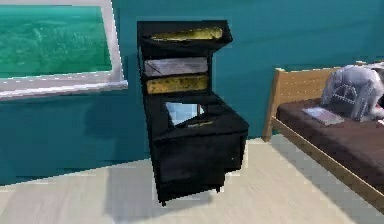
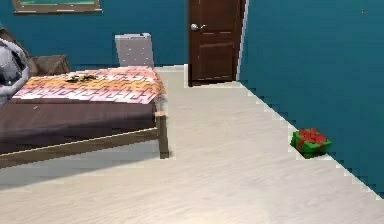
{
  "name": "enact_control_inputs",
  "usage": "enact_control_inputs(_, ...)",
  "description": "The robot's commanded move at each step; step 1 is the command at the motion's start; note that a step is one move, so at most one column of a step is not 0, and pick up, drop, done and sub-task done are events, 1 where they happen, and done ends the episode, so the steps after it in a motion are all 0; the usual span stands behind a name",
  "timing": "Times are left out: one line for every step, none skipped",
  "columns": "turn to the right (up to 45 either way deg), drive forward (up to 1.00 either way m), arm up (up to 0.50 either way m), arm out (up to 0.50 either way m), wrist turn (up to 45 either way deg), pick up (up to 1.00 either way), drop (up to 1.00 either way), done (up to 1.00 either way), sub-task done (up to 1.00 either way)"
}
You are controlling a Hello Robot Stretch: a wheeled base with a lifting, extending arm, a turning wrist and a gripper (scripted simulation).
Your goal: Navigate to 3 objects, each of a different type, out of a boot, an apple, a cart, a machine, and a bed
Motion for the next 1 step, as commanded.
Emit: enact_control_inputs(0.0, 0.00, 0.00, 0.00, 0.0, 0.00, 0.00, 1.00, 0.00)
